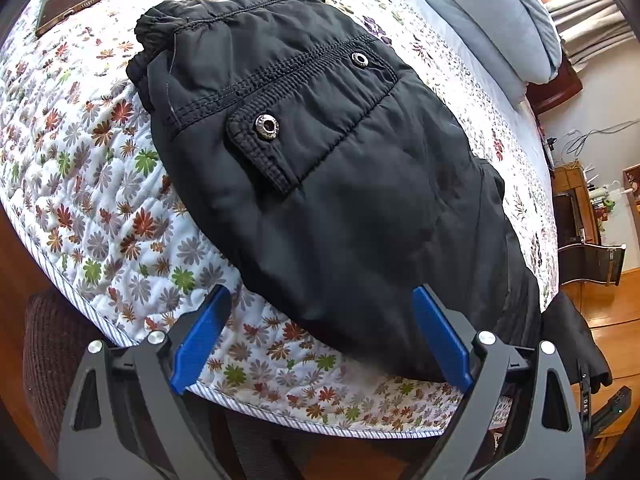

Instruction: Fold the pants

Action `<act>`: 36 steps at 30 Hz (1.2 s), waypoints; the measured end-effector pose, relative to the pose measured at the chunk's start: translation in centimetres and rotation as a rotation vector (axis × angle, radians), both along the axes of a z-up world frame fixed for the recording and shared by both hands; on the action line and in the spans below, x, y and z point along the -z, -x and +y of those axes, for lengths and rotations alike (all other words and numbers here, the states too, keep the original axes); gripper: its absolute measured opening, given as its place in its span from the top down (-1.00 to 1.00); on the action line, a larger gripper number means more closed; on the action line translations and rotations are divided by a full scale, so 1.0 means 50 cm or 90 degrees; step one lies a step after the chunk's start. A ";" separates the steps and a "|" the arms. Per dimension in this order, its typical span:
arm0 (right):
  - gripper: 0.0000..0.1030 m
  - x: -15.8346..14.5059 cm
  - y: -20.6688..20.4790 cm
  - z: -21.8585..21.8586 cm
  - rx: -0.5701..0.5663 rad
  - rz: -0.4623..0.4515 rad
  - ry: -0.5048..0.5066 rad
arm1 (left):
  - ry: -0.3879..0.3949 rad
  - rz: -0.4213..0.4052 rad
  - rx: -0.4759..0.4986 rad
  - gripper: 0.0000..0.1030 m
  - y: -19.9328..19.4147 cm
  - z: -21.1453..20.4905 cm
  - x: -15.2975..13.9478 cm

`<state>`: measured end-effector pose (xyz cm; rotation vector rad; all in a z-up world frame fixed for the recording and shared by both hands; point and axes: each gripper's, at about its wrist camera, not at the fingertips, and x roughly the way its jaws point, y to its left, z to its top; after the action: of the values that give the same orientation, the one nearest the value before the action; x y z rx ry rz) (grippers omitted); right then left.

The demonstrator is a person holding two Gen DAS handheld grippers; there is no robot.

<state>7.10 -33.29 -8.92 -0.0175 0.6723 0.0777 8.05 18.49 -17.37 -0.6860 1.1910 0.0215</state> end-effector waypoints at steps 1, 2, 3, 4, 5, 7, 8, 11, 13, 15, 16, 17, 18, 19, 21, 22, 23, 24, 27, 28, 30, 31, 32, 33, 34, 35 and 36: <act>0.85 0.008 0.002 0.012 -0.005 0.005 -0.003 | -0.001 0.000 0.000 -0.78 -0.001 0.001 0.000; 0.84 0.015 0.004 0.021 -0.010 0.011 -0.004 | -0.001 0.000 0.000 -0.78 -0.002 0.001 -0.001; 0.84 0.024 0.013 0.035 -0.017 0.019 0.002 | 0.000 0.001 0.001 -0.78 -0.002 0.003 -0.001; 0.83 0.029 0.025 0.049 -0.024 0.025 0.015 | 0.000 0.001 0.001 -0.78 -0.002 0.004 0.000; 0.82 0.037 0.024 0.061 -0.035 0.033 0.035 | 0.001 0.002 0.002 -0.78 -0.002 0.006 0.000; 0.80 0.053 0.025 0.097 -0.063 0.052 0.076 | 0.002 0.003 0.001 -0.78 0.001 0.008 0.001; 0.80 0.064 0.025 0.116 -0.079 0.063 0.103 | 0.003 0.004 0.001 -0.78 0.000 0.008 0.002; 0.80 0.095 0.031 0.169 -0.128 0.088 0.197 | 0.006 0.005 0.000 -0.78 0.005 0.008 0.004; 0.78 0.119 0.037 0.196 -0.153 0.102 0.237 | 0.008 0.007 0.000 -0.78 0.007 0.006 0.007; 0.77 0.137 0.042 0.214 -0.171 0.112 0.267 | 0.010 0.007 0.000 -0.78 0.009 0.006 0.008; 0.76 0.143 0.049 0.221 -0.179 0.116 0.280 | 0.011 0.006 -0.001 -0.78 0.010 0.005 0.009; 0.75 0.150 0.055 0.229 -0.191 0.119 0.302 | 0.011 0.007 -0.002 -0.78 0.011 0.006 0.009; 0.75 0.157 0.063 0.237 -0.205 0.123 0.325 | 0.013 0.007 -0.004 -0.78 0.012 0.007 0.009; 0.73 0.162 0.072 0.241 -0.215 0.127 0.343 | 0.015 0.007 -0.005 -0.78 0.013 0.010 0.010; 0.71 0.176 0.079 0.253 -0.234 0.134 0.374 | 0.018 0.008 -0.007 -0.78 0.014 0.013 0.011; 0.70 0.180 0.083 0.258 -0.243 0.137 0.387 | 0.018 0.008 -0.007 -0.78 0.015 0.014 0.011; 0.69 0.183 0.086 0.261 -0.251 0.139 0.396 | 0.019 0.008 -0.007 -0.78 0.015 0.016 0.011; 0.69 0.184 0.089 0.264 -0.257 0.141 0.403 | 0.020 0.009 -0.008 -0.78 0.016 0.017 0.011; 0.65 0.186 0.096 0.268 -0.268 0.148 0.407 | 0.022 0.009 -0.009 -0.79 0.020 0.019 0.012; 0.64 0.186 0.097 0.268 -0.269 0.150 0.403 | 0.023 0.009 -0.009 -0.79 0.021 0.020 0.012; 0.55 0.186 0.100 0.267 -0.273 0.153 0.389 | 0.024 0.009 -0.010 -0.79 0.023 0.021 0.012; 0.49 0.183 0.103 0.265 -0.275 0.154 0.380 | 0.024 0.010 -0.010 -0.79 0.024 0.020 0.013; 0.48 0.182 0.105 0.266 -0.277 0.154 0.374 | 0.024 0.011 -0.010 -0.79 0.025 0.021 0.013; 0.48 0.182 0.107 0.266 -0.278 0.154 0.369 | 0.025 0.010 -0.010 -0.79 0.026 0.020 0.014; 0.48 0.184 0.107 0.266 -0.279 0.155 0.366 | 0.025 0.011 -0.011 -0.79 0.026 0.019 0.013; 0.48 0.184 0.108 0.265 -0.278 0.155 0.362 | 0.025 0.011 -0.011 -0.79 0.027 0.020 0.014; 0.48 0.185 0.111 0.264 -0.276 0.154 0.359 | 0.026 0.011 -0.011 -0.79 0.027 0.020 0.013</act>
<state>1.57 -20.07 -18.17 -0.7069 0.9061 0.3084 6.69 19.49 -18.05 -0.7329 1.2044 0.0184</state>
